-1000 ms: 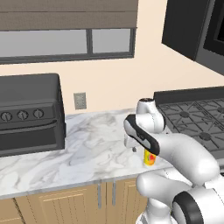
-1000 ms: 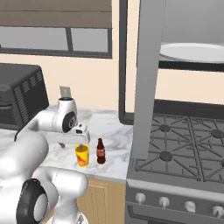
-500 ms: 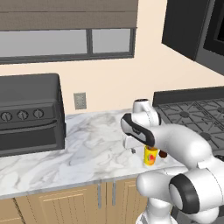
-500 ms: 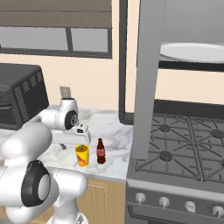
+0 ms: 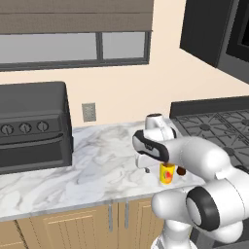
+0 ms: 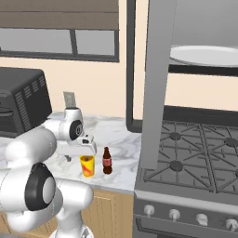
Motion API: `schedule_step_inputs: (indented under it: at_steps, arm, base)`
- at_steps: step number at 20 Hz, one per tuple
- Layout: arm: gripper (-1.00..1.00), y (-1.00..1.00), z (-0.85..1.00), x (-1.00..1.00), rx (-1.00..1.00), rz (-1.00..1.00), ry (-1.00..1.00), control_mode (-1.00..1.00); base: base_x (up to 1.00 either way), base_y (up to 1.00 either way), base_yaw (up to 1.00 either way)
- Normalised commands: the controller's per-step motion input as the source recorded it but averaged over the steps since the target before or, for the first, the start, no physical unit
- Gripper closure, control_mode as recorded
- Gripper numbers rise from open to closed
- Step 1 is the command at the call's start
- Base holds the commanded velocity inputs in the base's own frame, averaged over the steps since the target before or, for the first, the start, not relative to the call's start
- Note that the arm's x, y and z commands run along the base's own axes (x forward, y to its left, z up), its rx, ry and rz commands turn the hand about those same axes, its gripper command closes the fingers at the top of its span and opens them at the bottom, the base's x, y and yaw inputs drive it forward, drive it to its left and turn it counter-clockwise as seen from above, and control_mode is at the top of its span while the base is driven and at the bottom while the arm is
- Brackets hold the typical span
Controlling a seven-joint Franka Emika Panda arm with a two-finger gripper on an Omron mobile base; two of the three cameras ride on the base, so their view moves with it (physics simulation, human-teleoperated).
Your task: Place the microwavable item in the microwave. Then, close the microwave door and press the start button.
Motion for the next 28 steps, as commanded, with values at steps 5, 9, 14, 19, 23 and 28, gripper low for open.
schedule_step_inputs:
  at_steps: [5,9,14,19,23,28]
  arm:
    - [-1.0,-0.01,0.0,0.04,0.0,0.03,0.01,-1.0]
    - [-1.0,0.0,-0.1,0.0,0.0,0.04,0.01,-1.0]
    - [1.0,-0.1,-0.28,-0.32,0.0,0.02,0.0,-1.0]
    - [1.0,-0.09,-0.09,-0.24,0.0,0.01,0.0,-1.0]
    - [1.0,-0.01,0.0,-0.01,0.0,0.01,0.0,-1.0]
    - [1.0,0.0,0.0,0.0,0.0,0.02,0.0,-1.0]
  base:
    - [0.0,0.0,0.0]
    - [0.0,0.0,0.0]
    - [0.0,0.0,0.0]
    - [0.0,0.0,0.0]
    - [0.0,0.0,0.0]
    - [0.0,0.0,0.0]
